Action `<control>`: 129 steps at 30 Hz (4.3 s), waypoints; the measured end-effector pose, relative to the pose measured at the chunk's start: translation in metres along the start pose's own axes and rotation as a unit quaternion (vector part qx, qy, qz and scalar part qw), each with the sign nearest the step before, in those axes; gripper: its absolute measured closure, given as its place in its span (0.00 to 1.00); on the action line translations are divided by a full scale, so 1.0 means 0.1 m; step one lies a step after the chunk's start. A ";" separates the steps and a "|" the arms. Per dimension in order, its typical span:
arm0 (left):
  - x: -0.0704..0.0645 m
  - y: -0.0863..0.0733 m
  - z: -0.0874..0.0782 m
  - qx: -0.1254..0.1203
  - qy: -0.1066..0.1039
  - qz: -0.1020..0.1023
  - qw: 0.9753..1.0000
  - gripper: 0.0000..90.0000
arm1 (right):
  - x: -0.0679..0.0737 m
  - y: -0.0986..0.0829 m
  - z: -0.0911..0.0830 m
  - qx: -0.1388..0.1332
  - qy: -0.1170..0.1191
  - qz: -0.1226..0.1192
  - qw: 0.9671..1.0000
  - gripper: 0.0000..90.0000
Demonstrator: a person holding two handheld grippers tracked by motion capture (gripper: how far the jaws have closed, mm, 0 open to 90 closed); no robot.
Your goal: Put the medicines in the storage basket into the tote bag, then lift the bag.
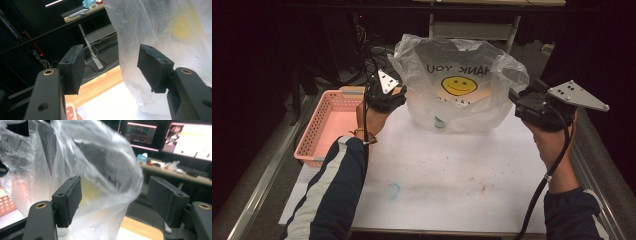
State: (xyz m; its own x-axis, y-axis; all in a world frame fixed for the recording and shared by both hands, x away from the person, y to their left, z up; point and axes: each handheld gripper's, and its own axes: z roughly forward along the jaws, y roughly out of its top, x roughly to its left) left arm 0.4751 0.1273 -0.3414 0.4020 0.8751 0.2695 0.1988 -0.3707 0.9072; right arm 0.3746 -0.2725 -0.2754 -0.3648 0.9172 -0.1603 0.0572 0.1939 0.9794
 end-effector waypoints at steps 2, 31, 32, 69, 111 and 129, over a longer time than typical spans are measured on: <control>0.01 0.01 0.00 -0.003 0.005 0.004 1.000 0.42 | -0.01 -0.05 0.04 0.006 -0.010 -0.002 1.000 0.33; 0.21 -0.37 -0.36 0.005 -0.019 0.013 1.000 0.28 | -0.15 -0.58 0.41 0.067 -0.018 0.042 0.997 0.28; 0.21 -0.40 -0.38 0.007 -0.021 0.014 1.000 0.27 | -0.14 -0.59 0.41 0.062 -0.020 0.040 0.997 0.28; 0.10 -0.93 -0.89 0.007 -0.043 0.036 0.998 0.20 | 0.10 -0.96 0.37 0.088 0.026 0.034 0.995 0.20; -0.07 -1.22 -1.33 0.002 -0.069 0.092 0.993 0.20 | 0.44 -1.12 -0.07 0.078 0.077 -0.044 0.993 0.20; -0.10 -1.45 -1.48 0.004 -0.079 0.105 0.991 0.20 | 0.60 -1.30 -0.22 0.075 0.108 -0.068 0.989 0.20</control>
State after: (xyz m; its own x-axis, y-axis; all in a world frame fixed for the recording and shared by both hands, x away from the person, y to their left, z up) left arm 0.3096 0.2187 -0.4278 0.5700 0.7194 0.3970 0.1038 -0.5423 0.8337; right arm 0.3245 -0.2499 -0.4096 -0.5681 0.7863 -0.2429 0.1259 0.3748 0.9185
